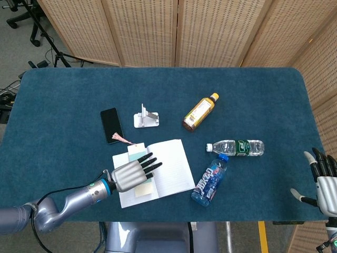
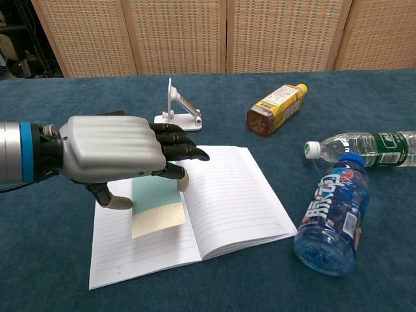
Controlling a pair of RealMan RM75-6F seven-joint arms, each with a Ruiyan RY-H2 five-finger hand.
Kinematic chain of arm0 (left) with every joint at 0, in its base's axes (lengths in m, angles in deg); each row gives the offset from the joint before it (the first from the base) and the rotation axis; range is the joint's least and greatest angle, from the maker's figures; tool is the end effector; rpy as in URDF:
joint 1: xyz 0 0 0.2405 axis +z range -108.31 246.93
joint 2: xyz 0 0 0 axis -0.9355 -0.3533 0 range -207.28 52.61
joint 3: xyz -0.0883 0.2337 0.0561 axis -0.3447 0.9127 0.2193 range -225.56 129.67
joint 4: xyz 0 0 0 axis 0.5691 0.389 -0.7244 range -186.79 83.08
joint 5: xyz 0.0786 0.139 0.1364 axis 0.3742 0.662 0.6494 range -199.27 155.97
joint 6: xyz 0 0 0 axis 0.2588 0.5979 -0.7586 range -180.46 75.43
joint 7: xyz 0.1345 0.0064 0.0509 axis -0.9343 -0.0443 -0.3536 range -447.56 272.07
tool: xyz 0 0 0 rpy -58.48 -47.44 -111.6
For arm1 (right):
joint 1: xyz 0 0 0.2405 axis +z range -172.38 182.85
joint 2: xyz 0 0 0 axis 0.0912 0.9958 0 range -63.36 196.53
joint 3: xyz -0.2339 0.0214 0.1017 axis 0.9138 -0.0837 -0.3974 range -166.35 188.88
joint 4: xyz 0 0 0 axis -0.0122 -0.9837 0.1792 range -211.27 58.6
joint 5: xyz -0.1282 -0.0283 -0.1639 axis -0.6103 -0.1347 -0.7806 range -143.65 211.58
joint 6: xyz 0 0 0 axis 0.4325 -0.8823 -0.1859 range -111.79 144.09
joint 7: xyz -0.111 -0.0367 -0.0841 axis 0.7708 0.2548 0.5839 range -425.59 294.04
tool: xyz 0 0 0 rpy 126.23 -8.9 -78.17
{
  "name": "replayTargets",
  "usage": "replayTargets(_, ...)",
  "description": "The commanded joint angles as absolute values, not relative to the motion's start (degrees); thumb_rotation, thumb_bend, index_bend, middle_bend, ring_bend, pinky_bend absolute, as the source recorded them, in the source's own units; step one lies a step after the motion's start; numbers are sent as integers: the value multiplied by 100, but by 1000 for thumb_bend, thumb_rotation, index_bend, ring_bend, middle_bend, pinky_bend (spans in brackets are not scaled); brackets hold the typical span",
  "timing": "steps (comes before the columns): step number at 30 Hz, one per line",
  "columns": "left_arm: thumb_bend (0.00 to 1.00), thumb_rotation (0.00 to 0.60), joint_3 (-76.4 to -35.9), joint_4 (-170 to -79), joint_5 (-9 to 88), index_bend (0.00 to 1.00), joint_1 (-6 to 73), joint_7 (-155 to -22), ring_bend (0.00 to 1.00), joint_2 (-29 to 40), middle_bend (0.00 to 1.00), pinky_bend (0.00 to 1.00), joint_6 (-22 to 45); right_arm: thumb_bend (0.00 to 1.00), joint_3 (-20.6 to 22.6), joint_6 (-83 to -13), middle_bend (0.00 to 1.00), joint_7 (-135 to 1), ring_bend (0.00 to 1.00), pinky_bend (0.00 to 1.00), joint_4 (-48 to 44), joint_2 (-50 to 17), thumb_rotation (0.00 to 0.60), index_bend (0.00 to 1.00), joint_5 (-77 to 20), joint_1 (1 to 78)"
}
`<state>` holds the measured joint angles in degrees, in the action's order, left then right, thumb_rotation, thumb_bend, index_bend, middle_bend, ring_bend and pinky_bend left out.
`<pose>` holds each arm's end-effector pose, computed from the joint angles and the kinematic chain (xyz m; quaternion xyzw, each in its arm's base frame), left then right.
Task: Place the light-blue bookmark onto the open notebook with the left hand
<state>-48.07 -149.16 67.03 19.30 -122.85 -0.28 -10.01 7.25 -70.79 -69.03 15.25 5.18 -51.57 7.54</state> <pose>-0.1068 0.2796 -0.0164 -0.9297 -0.0324 -0.2578 0.2611 -0.3219 -0.1714 0.1834 0.5726 -0.3843 0.3916 0.6092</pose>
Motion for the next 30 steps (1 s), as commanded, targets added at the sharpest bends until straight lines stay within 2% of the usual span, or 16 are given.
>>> replayTargets(1, 278, 600, -4796, -14934, 6651, 351, 1917, -12336, 0, 0, 0, 0, -1021, 0, 723, -7076, 0, -6899, 0, 0, 1527, 516, 600, 0, -5157, 755)
replayTargets(30, 277, 600, -4654, -14931, 6231, 352, 1800, -12818, 0, 253, 0, 0, -1128, 0, 692, -7121, 0, -6956, 0, 0, 1515, 522, 600, 0, -5167, 730)
